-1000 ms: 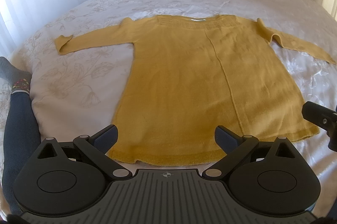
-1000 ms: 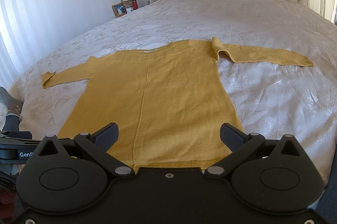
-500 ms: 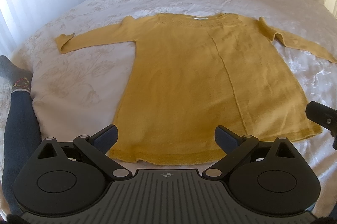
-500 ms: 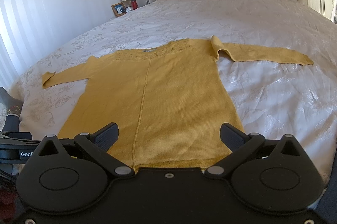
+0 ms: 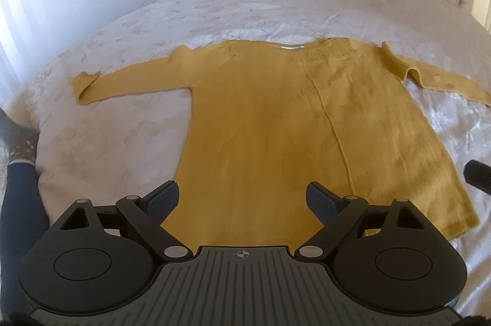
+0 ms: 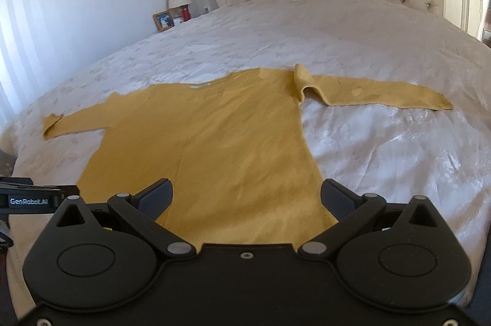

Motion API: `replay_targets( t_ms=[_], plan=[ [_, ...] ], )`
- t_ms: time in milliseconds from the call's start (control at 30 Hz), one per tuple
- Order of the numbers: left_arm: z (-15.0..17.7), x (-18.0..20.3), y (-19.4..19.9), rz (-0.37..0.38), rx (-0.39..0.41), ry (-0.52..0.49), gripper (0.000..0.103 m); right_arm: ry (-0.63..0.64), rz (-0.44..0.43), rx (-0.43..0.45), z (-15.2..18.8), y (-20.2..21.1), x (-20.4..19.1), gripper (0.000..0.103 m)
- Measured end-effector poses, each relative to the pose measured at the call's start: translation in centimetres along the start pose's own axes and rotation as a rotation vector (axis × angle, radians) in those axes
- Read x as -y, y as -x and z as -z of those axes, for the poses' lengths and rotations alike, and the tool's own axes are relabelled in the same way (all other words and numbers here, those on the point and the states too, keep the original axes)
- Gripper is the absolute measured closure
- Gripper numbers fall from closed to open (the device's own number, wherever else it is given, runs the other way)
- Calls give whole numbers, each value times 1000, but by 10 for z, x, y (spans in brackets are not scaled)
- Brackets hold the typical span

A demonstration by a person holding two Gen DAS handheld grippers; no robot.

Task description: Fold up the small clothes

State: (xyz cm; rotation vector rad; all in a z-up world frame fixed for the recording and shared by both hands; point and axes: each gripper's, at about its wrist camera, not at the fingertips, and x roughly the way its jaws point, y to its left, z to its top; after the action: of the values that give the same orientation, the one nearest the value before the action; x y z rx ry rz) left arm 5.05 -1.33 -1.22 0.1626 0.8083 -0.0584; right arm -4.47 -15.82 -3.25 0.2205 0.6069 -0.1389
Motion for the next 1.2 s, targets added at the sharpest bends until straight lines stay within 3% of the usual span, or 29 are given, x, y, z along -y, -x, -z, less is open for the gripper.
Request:
replay_targets(
  t_ms=[533,900,1200],
  plan=[
    [-31,9,-63,-3,-1,-14,12,-128,72,-92,-25,-90,73,1],
    [-51,19,-97,36,38,-41,15,-188,109,-120,-39,-129,117,1],
    [-66,26,-126,16,35,-58,15,-232,195,-116,-57,-153,166,1]
  ],
)
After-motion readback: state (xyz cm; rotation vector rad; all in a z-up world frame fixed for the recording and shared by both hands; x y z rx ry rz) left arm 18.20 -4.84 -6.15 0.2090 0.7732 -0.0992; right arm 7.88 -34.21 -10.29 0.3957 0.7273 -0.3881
